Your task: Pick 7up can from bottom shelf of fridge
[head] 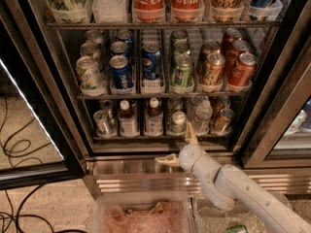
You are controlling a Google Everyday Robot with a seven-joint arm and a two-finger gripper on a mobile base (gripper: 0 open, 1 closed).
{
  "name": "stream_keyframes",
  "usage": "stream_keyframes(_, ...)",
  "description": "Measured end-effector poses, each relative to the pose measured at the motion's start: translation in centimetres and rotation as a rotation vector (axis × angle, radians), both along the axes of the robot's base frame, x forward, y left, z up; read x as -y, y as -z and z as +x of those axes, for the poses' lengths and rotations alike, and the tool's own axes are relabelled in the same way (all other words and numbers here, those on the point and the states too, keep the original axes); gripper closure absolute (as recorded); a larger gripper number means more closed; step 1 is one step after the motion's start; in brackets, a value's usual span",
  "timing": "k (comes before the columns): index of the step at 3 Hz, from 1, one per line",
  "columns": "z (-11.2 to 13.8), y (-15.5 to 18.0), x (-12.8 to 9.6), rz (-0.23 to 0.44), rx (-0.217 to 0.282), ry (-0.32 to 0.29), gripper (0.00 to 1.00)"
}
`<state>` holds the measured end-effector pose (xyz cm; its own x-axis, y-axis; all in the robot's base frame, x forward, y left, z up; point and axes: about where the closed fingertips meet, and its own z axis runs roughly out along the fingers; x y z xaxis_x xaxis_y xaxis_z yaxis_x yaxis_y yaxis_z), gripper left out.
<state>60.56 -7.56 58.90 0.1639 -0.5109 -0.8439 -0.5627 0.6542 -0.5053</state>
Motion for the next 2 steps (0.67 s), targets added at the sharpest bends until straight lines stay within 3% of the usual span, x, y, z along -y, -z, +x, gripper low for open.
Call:
stream_keyframes(1,1.2,-1.8,-1.5,0.082,0.055,-0.016,0.00)
stream_keyframes(2,3.2,-3.6,-3.5,0.115,0.107,-0.060,0.00)
